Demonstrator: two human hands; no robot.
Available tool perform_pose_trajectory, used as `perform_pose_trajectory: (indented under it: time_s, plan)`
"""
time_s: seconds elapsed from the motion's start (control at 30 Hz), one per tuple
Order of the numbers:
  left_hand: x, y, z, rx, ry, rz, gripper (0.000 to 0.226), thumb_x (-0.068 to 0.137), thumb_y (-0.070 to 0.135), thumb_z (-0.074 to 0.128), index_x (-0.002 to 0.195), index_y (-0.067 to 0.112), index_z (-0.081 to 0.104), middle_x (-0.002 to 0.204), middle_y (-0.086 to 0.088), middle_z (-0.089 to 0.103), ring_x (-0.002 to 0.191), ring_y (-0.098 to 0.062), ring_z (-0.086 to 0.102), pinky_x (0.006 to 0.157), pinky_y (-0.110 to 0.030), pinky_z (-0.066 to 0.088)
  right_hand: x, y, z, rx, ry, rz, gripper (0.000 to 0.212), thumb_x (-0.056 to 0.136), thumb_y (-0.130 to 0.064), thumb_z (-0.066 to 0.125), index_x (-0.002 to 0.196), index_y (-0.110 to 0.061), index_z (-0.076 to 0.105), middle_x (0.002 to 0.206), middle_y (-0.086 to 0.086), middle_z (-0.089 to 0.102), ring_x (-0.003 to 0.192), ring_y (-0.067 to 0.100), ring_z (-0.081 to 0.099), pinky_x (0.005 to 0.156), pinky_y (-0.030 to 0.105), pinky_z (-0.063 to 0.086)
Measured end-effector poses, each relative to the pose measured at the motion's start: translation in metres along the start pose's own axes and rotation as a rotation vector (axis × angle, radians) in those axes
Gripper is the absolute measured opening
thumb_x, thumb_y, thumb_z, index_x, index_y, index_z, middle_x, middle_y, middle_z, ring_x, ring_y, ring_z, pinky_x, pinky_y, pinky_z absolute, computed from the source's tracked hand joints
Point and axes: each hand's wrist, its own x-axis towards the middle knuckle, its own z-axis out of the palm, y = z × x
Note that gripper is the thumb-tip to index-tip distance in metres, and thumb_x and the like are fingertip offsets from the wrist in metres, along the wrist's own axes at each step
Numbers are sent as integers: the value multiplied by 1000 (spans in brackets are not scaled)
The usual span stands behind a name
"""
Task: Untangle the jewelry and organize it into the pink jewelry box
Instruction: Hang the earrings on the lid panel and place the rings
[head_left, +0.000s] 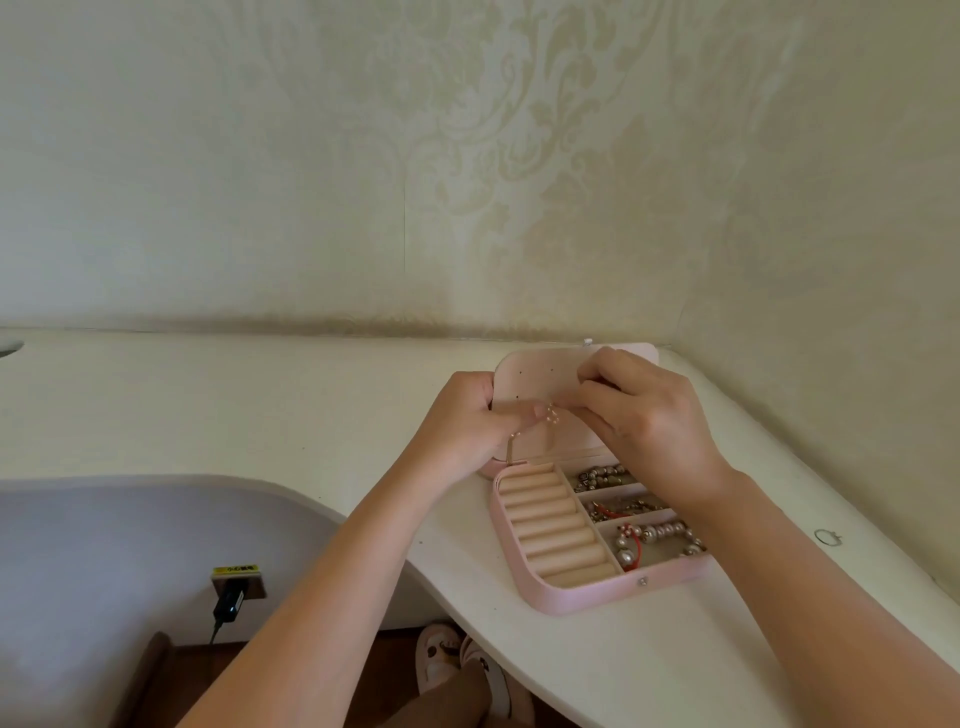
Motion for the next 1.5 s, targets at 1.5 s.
perform_pose_trajectory:
  time_s: [1.5]
  plan:
    - [1, 6, -1, 30, 17, 60, 11, 76, 10, 74, 84, 3, 69, 77, -2, 68, 69, -13, 63, 67, -28, 47, -3, -3, 8, 103, -108, 112, 17, 71, 6, 67, 80, -6, 74, 78, 6, 68, 66, 21, 64, 59, 18, 44]
